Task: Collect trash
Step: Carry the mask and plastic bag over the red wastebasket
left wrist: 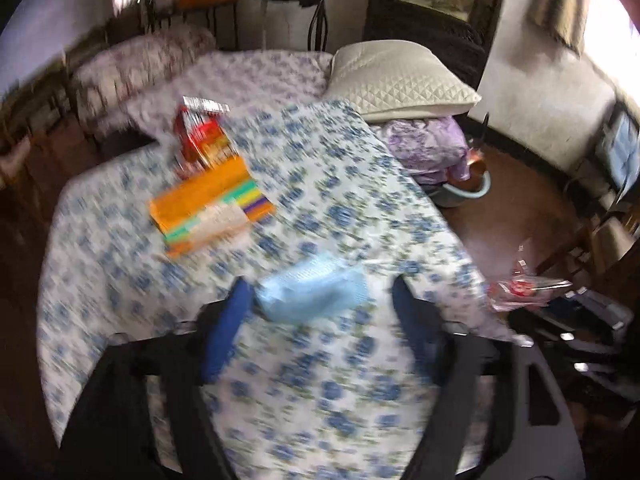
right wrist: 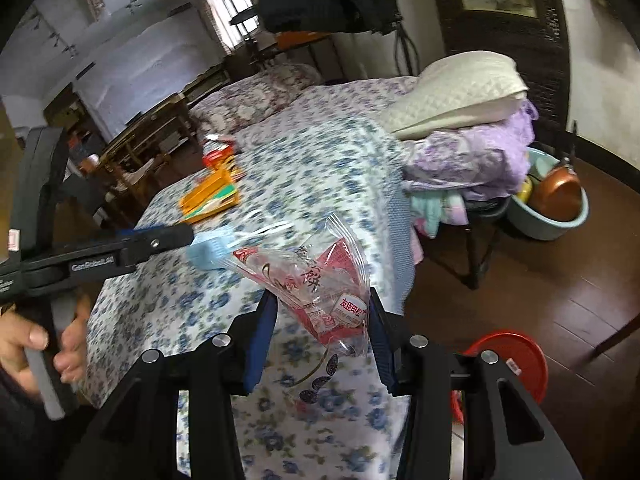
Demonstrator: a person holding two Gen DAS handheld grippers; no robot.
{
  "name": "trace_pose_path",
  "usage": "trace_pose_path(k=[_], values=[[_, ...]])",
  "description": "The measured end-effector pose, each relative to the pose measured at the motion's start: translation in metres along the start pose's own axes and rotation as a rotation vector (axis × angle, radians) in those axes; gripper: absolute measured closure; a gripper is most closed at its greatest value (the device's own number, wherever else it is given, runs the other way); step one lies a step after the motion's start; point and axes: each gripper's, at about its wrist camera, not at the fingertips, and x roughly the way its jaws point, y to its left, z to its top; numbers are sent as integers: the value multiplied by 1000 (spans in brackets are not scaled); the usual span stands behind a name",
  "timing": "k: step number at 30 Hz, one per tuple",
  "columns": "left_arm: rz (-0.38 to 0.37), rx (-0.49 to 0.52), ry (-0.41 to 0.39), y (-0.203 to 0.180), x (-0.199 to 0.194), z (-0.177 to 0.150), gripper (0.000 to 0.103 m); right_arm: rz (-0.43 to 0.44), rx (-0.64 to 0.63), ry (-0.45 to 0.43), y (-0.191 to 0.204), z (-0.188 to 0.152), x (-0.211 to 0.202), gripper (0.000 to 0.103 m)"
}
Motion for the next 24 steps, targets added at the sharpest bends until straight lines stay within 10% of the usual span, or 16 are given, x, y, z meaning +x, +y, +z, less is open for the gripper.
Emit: trace_pose_path(k=[7,16,24], values=[[36,247,77,-9,39,-12,21,-1,-40,36,17,-4,9,59],[8,231,91,-2,71,-6,22,-11,-51,61,21,-8,17,59],[-17,183,104,-6,62,-1,64,-4,-41,63,18,-9,19,59]])
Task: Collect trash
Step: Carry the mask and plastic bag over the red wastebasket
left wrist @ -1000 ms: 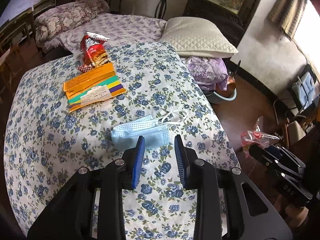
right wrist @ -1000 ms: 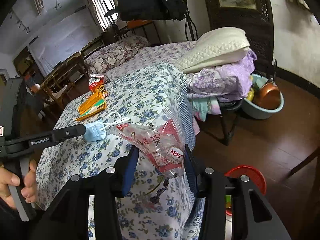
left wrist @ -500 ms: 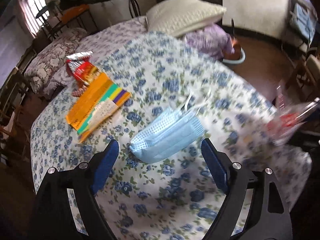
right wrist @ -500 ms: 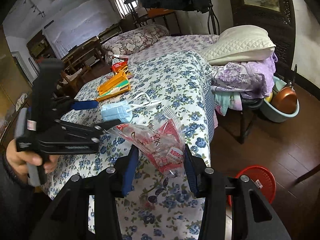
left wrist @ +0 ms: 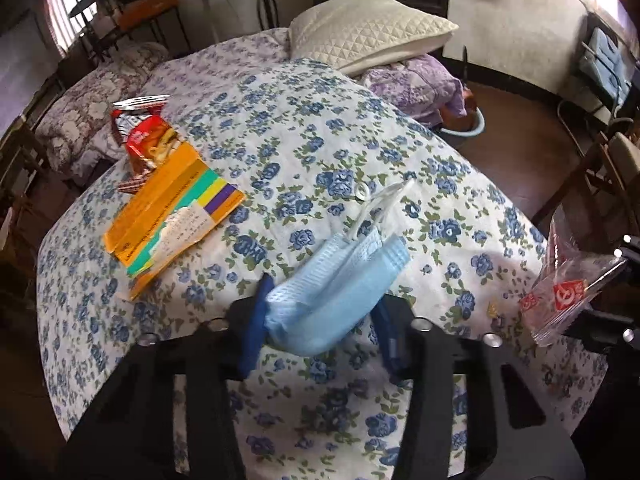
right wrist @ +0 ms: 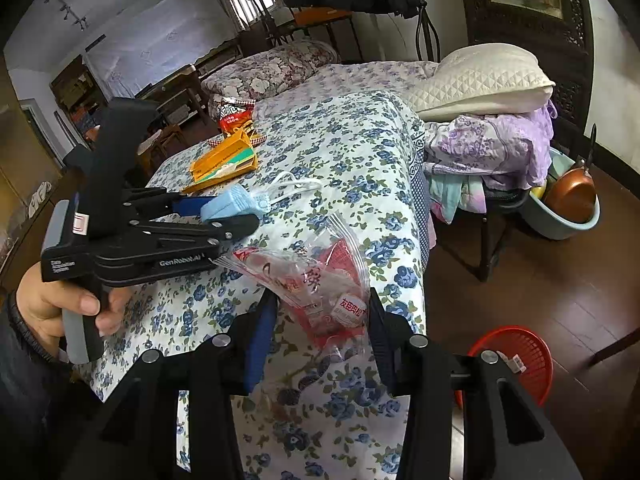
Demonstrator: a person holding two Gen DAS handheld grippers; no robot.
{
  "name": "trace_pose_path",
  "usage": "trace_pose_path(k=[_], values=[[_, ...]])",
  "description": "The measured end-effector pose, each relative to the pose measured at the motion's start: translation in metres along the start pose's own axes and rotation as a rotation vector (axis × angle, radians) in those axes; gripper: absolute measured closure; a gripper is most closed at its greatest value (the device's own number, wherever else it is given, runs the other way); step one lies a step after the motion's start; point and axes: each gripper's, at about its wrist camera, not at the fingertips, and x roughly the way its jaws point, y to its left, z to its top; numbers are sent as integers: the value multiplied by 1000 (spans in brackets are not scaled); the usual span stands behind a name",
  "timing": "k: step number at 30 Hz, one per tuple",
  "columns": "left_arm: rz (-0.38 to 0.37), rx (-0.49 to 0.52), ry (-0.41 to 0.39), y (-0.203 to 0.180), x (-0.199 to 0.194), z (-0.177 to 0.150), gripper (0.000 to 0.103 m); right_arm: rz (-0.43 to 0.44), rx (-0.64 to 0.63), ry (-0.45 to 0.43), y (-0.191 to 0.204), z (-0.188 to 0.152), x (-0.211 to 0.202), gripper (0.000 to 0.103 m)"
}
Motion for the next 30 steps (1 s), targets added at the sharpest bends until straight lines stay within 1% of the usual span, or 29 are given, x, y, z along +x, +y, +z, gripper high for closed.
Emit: trace_pose_path(k=[4,7,12,15,18,23,26,30], values=[[-23,-138,-4,14,-13,1,65,-4,6,-3,-2,0,-1,59],[-42,-194,-17,19,-23,0,65,-7,14,-7,-5,0,-2,59],[-64,-202,-35,15,-37,-3,65,-23,15,-21,-10,2,-6,59],[-106,-219,-53,9,-45,0,65,-41,26,-45,-16,4,-14,59],[-146,-217,-63,-4,-49,5,65,-54,50,-62,-25,5,-20,59],[-189,-201,-68,-30,-50,13,65,-83,74,-98,-39,4,-37,59],[-223,-194,-66,-46,-50,16,65,-106,114,-129,-58,-3,-53,59],[-277,-166,-56,-76,-47,24,65,-145,204,-157,-95,-21,-70,59]])
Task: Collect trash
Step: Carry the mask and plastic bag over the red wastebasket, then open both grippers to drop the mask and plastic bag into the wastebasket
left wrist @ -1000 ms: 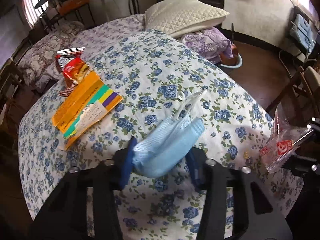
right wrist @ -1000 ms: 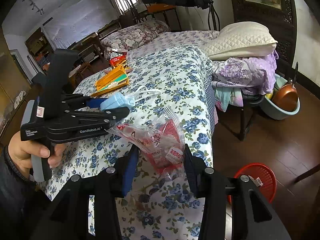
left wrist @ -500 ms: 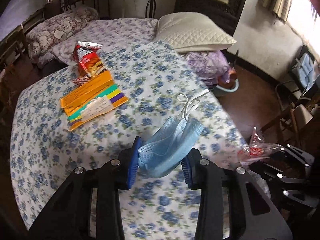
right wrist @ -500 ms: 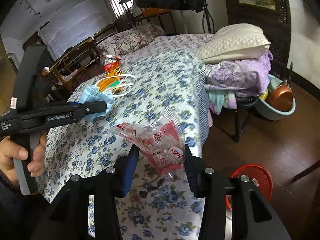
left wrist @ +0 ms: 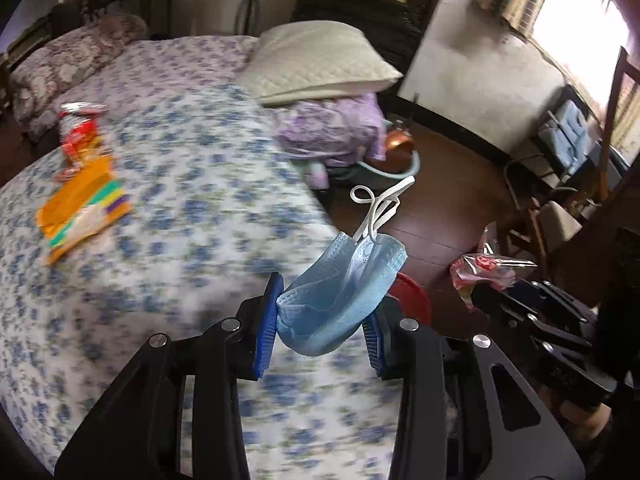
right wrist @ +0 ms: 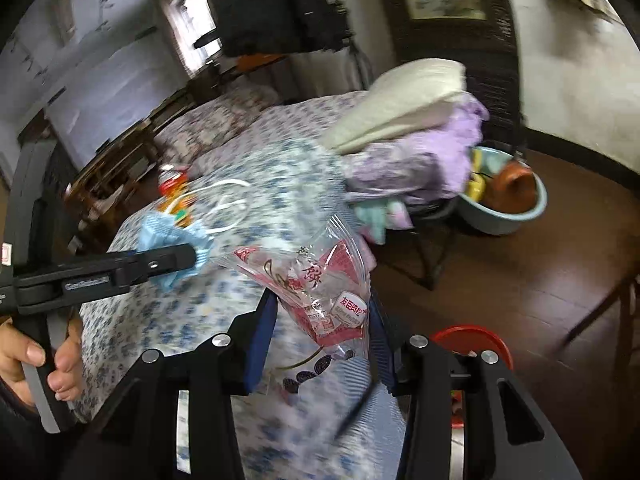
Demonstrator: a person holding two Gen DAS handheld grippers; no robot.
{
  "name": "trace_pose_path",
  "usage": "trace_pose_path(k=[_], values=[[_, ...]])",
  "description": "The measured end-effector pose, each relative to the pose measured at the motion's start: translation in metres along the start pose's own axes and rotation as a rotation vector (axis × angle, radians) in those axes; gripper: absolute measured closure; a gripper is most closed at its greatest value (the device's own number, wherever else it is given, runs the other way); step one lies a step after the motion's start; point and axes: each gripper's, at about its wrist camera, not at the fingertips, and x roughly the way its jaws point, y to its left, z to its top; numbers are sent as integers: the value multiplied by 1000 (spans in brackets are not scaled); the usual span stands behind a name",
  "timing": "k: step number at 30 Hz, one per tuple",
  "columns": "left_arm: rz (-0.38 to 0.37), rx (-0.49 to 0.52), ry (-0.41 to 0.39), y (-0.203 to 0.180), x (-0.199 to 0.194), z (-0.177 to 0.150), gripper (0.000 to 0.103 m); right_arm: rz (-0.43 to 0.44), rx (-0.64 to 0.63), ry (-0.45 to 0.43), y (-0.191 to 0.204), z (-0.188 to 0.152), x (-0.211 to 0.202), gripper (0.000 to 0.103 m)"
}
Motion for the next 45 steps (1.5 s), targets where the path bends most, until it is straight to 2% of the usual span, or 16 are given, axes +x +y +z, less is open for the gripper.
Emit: trace_pose_path(k=[3,8,14,19,24,27,29,35,37,38,39,40,45], values=[[-49,26,7,-28,10,2,65,-24,64,7,-31,-14,-3,59],[-130,57,62,-76,40,1,65,-81,144,29,-84,-44,3,59],[-116,161,172,-135,98,-12,65,-127,250,101,-135,-78,32,59],[-119,130,256,-160,153,-18,65,-130,285,122,-162,-95,51,59],[-110,81,338,-168,197,-22,65,-144,306,162,-184,-107,75,59],[-51,83,373,-171,221,-21,64,-147,313,187,-192,-111,90,59],[-49,63,407,-167,239,-21,64,-146,314,195,-197,-112,98,59],[-42,23,458,-157,266,-24,63,-150,318,216,-207,-115,124,58],[-52,3,474,-155,269,-24,59,-164,317,223,-210,-115,132,49],[-61,-10,479,-154,270,-24,49,-178,316,231,-210,-117,137,47],[-76,-25,483,-153,270,-24,42,-185,314,238,-211,-117,139,38],[-88,-38,488,-152,271,-24,40,-198,312,240,-212,-117,140,33],[-68,-38,480,-152,270,-23,37,-217,327,242,-218,-124,132,32]])
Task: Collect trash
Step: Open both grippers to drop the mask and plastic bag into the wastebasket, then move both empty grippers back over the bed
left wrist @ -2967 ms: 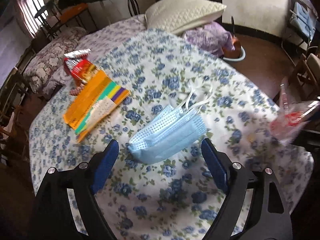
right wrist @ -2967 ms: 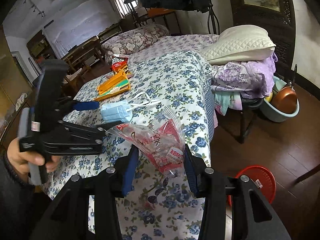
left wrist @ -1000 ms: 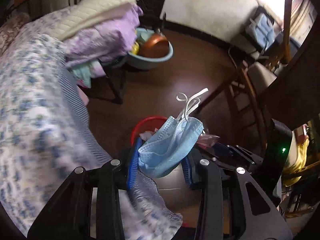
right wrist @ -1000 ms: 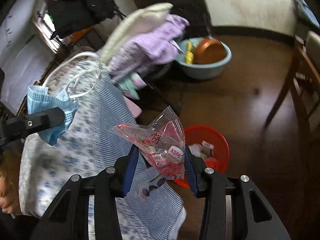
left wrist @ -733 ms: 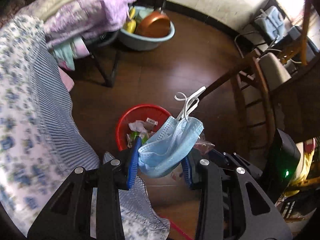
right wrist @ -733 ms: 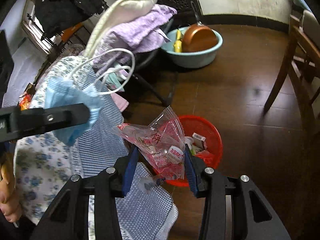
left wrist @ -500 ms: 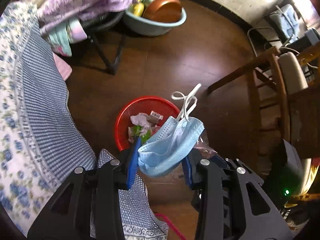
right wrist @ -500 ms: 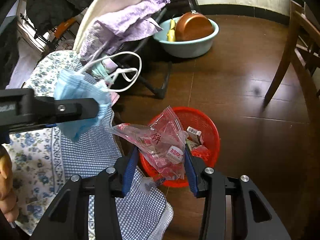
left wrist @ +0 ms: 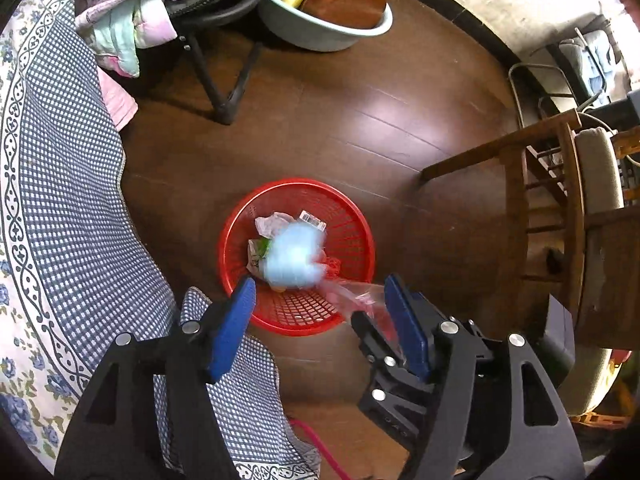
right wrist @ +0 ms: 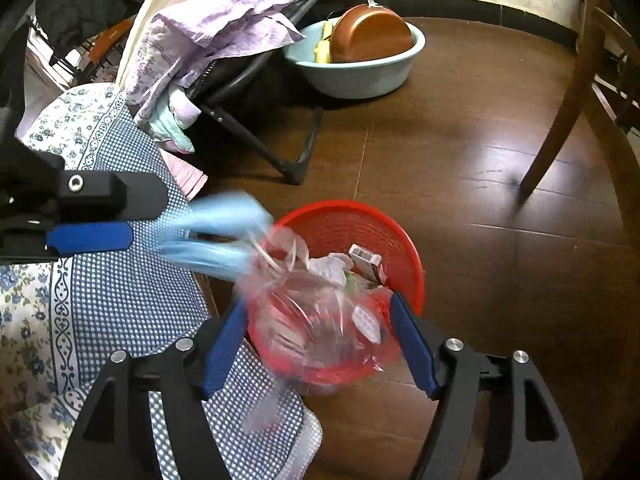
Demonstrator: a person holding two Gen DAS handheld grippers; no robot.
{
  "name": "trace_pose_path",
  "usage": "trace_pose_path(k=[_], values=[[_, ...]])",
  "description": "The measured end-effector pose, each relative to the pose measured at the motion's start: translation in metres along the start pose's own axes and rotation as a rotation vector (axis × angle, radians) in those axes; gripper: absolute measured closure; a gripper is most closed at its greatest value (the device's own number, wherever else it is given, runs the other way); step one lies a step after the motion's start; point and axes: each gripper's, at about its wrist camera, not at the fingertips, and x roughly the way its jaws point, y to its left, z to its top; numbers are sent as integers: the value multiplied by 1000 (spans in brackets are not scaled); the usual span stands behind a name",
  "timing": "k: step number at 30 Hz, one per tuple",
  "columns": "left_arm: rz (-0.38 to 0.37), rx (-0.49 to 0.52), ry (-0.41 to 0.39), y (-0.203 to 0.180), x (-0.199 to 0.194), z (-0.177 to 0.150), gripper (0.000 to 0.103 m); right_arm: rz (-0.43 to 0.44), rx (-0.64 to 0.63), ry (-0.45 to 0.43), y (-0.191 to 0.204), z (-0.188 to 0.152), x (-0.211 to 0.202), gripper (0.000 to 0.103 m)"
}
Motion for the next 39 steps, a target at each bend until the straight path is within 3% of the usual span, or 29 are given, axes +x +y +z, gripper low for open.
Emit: trace_pose_path(k=[5,12,16,24,30,35,39], values=[[-1,-3,-10,2,-2,1,37,-7,21,-5,-7,-7,-15,30],[-19,31,-83,-5,-24,-3,37,-32,-21,-39,3,-13,-59,26],[-109,47,-123,-8,-63,-14,37,-36,-47,-87,15,-11,-89,24],[-92,79,-292,5,-165,-42,30,-12,-140,-185,68,-6,-148,19],[-47,11,-377,58,-218,-67,29,21,-218,-234,119,-2,-178,15],[25,-106,-466,129,-263,-88,21,52,-302,-262,168,-1,-195,11],[24,-238,-519,187,-290,-101,20,76,-388,-263,219,-1,-196,11]])
